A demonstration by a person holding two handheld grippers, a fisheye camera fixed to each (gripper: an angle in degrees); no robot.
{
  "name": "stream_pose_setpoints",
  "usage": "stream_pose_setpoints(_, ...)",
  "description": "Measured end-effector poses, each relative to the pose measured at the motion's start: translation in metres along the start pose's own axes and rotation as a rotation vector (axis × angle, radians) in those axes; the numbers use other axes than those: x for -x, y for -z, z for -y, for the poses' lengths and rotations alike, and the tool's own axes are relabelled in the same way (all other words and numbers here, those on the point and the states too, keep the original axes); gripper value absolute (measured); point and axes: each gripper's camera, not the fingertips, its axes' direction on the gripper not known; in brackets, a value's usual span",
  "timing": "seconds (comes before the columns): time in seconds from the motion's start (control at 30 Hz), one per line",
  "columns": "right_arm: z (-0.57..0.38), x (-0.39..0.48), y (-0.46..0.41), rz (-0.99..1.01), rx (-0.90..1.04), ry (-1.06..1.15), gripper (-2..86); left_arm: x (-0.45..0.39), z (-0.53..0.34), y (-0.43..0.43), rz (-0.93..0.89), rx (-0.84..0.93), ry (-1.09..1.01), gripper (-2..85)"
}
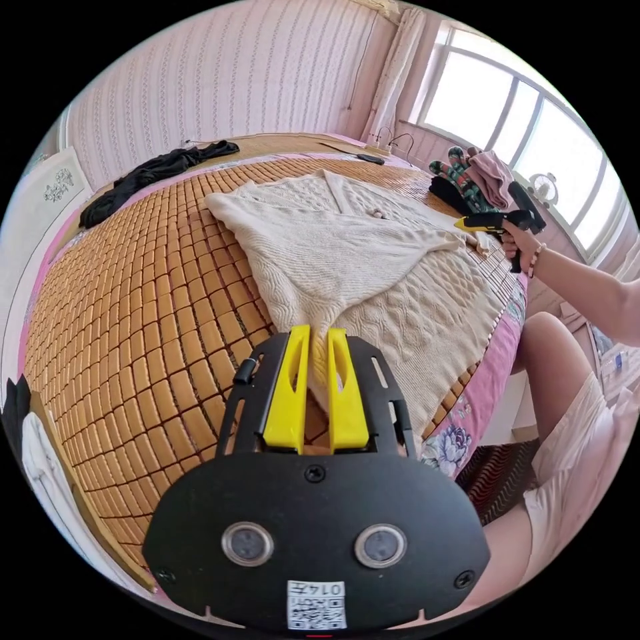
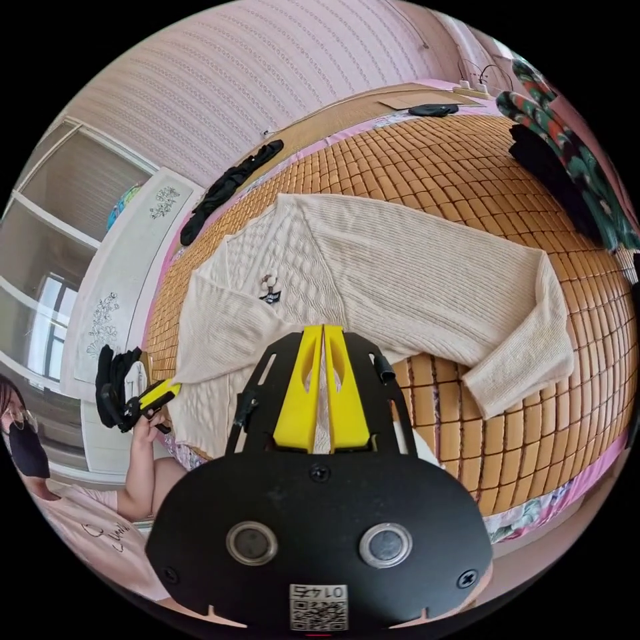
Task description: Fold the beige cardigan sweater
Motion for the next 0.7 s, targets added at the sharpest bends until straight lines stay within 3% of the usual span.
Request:
stream_pose_setpoints(0.17, -0.009, 0.019, 0.036, -0.097, 0.034, 0.063, -0.1, -0.013, 0.003, -0.007, 0.097, 0.036, -0.049, 4.3)
stream_pose_setpoints(0.3, -0.036, 0.003, 0.084, -0.331, 0.027, 0.026, 0.1, 0.003, 0.0, 0.017, -0.05, -0.131, 0.276, 3.5)
stream_pose_setpoints(0.43, -0.071, -0.034, 0.142, -0.453, -0.027, -0.052, 5.9, -0.028, 0.003, 0.039, -0.02, -0.137, 0.29, 0.6)
stream_pose_setpoints(0.57, -0.09, -0.059, 0.179, -0.402, -0.075, -0.036, 10.9, -0.065, 0.012, 0.059, 0.122, -0.087, 0.236, -0.7)
stream_pose_setpoints(0.7, -0.09, -0.08, 0.212, -0.286, -0.174, -0.01, 11.3, -0.105, 0.049, 0.056, 0.065, -0.04, 0.144, -0.7)
